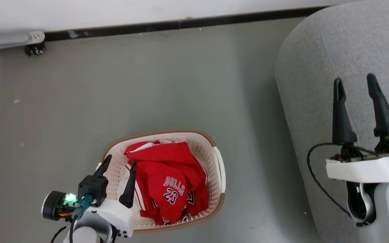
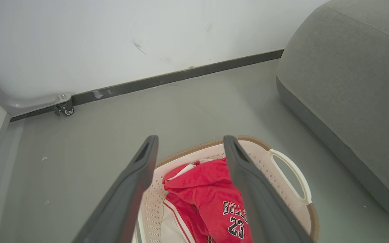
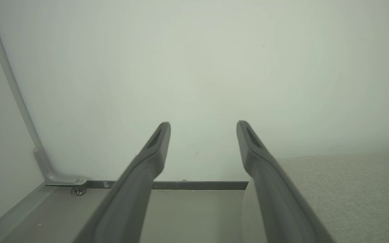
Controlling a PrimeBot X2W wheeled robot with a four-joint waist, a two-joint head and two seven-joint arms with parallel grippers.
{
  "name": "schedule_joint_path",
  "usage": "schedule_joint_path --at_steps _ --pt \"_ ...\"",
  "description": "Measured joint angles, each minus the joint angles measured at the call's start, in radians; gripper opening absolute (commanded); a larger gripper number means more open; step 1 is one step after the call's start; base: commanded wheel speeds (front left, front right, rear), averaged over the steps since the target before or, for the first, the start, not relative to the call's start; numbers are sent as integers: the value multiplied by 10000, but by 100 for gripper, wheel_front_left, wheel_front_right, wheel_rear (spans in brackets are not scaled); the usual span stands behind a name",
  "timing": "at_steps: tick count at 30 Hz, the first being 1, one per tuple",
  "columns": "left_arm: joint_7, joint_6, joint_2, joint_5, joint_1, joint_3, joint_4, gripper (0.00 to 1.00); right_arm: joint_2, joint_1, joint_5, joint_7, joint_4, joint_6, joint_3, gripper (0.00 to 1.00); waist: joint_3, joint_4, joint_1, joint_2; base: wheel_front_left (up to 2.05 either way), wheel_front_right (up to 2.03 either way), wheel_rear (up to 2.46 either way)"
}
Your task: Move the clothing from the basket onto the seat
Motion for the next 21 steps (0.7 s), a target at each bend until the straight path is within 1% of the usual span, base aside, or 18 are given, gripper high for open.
schedule_joint_path --at_steps 15,17,21 --pt "-6 -6 -109 167 -1492 -276 1168 100 -23 -1416 132 301 -443 0 278 100 1508 -293 0 0 0 0 0" --pt "-6 -86 -107 222 -1700 -318 1379 100 -29 -1636 194 305 -476 0 295 100 1727 -329 0 0 0 0 0" --pt "-6 -92 -105 251 -2032 -376 1714 100 -42 -2080 324 336 -495 0 280 100 2160 -395 0 0 0 0 0"
